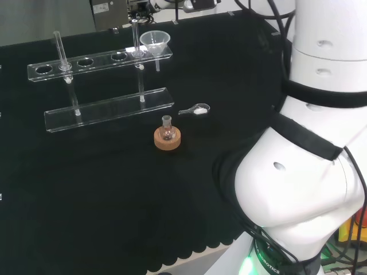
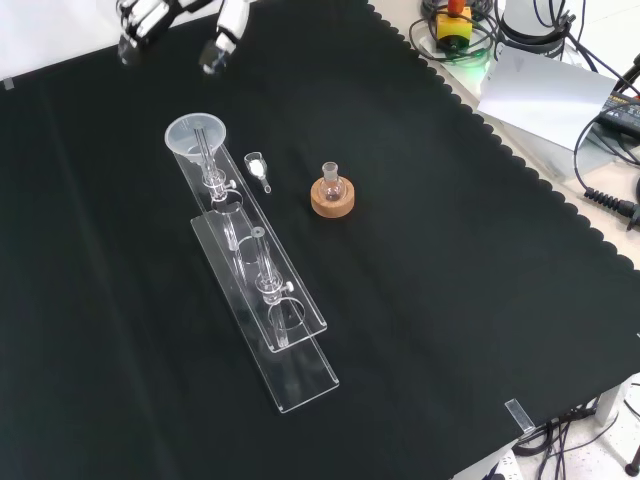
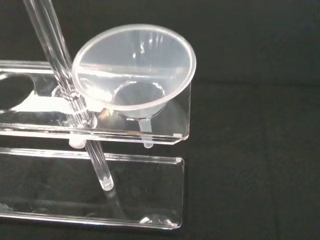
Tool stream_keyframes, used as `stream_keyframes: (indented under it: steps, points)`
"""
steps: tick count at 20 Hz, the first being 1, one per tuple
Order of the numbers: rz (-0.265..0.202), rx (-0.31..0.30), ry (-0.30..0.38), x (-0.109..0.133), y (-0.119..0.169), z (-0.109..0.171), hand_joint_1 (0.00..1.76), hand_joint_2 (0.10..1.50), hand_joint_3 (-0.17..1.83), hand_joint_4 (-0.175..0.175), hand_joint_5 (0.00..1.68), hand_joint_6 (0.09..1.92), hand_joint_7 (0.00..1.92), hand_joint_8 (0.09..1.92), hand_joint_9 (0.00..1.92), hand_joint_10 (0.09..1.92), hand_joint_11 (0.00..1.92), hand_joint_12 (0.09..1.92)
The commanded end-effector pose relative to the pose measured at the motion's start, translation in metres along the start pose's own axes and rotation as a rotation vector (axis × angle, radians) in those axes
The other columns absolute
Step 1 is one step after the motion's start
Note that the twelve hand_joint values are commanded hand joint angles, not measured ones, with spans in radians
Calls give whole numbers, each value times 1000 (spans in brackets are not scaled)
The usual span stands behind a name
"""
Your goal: Pick up the funnel from the transparent funnel stand.
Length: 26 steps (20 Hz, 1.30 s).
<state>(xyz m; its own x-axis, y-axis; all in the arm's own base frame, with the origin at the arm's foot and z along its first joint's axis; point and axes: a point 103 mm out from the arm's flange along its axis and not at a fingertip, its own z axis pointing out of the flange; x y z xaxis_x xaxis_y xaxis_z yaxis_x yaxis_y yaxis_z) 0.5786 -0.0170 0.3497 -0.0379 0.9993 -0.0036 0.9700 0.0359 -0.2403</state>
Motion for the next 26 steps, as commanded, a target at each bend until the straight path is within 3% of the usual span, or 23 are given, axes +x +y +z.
stream_keyframes:
  steps: [1,5,12,19,26]
  points:
    - [-37,86,-22,4,21,13,559,914,299,-14,271,87,81,645,300,722,123,1439]
    - [-45,144,-46,7,30,19,638,789,467,-9,246,87,31,695,281,756,160,1460]
    - [-51,204,-61,12,37,30,668,729,549,-2,222,87,7,702,262,767,199,1467]
    - [-64,265,-97,14,42,40,702,674,588,10,125,87,0,395,101,822,232,1485]
    - [-91,289,-141,21,45,44,768,630,627,18,174,87,0,470,155,845,277,1484]
